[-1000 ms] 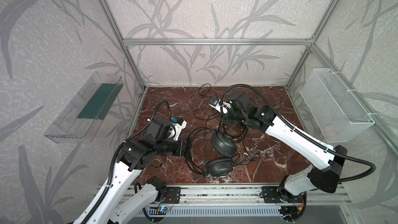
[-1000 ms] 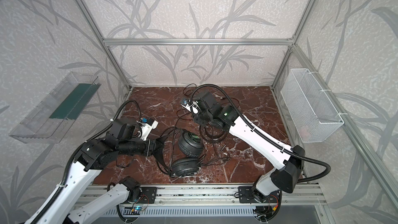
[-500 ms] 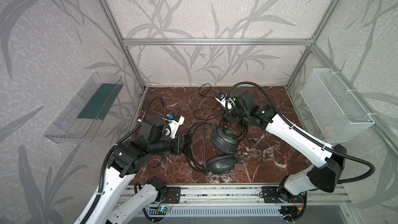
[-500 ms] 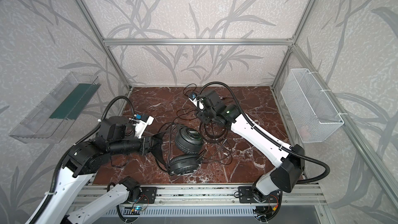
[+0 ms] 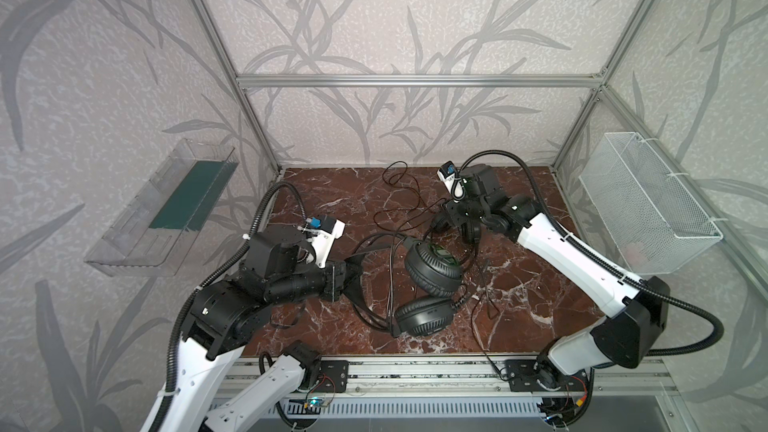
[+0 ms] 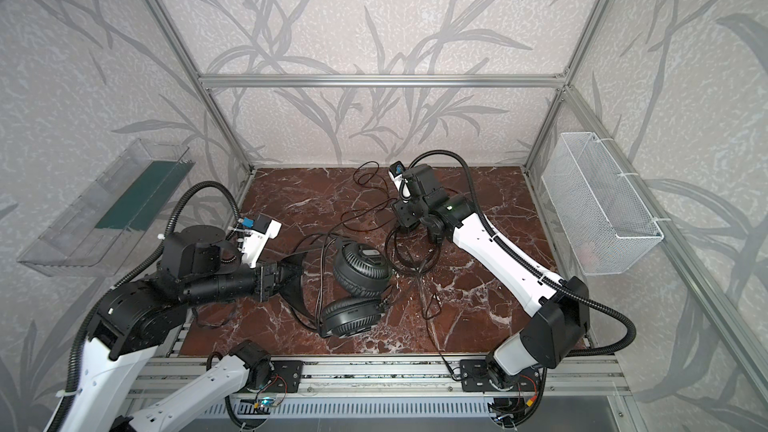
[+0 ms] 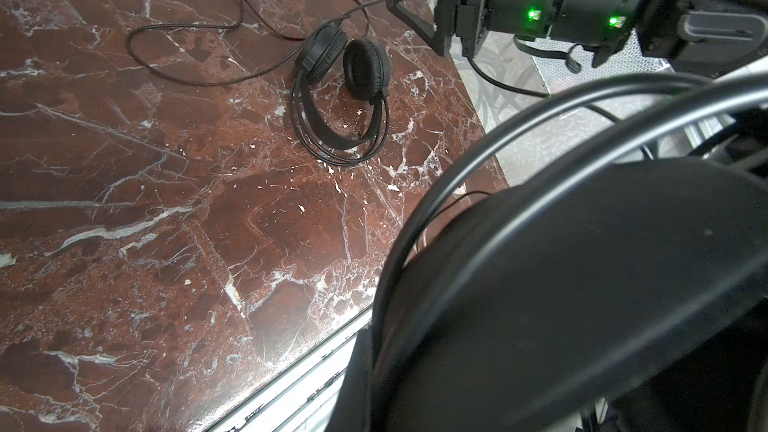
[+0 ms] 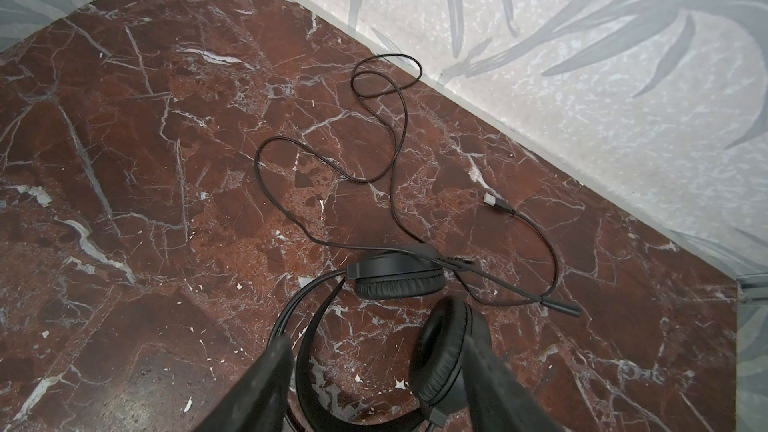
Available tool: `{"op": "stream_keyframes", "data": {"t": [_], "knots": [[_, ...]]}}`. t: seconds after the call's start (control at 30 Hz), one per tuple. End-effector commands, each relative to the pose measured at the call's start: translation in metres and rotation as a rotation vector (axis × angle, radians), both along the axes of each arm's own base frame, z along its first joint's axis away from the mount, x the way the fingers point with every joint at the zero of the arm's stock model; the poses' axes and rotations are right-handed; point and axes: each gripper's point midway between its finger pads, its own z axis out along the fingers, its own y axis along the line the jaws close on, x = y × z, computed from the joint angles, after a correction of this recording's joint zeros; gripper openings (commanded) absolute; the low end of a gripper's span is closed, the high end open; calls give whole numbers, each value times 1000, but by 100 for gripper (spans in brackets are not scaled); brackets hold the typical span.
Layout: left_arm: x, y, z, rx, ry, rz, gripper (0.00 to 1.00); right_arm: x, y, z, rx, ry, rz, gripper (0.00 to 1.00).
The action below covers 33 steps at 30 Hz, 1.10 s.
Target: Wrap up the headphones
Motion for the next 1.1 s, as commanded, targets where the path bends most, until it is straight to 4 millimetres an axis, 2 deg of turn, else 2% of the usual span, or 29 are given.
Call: {"op": "stream_keyframes", "data": {"t": [0.0, 0.2, 0.33, 0.6, 0.73, 0.83, 0.97, 1.07], "knots": [[-19, -9, 43, -125, -115, -95, 0, 7, -9, -22, -13, 45, -60, 66], [-22, -11, 40, -123, -106, -120, 0, 5, -2, -26, 7, 66, -11, 68], [-25, -14, 43, -136, -110, -143, 0, 12, 1, -27, 10, 75, -5, 68], [-38, -12, 64, -183, -170, -172, 0, 35, -11, -46, -26, 103, -65, 68], [-46, -9, 79, -218, -208, -178, 0, 37, -10, -48, -29, 104, -48, 68], [-44, -4, 78, -192, -229, -149, 0, 31, -6, -33, 17, 85, -19, 69], [-27, 2, 54, -103, -192, -84, 0, 11, 10, 12, 181, 13, 81, 69], [-23, 1, 44, -86, -185, -86, 0, -5, 10, 34, 265, 3, 96, 71]]}}
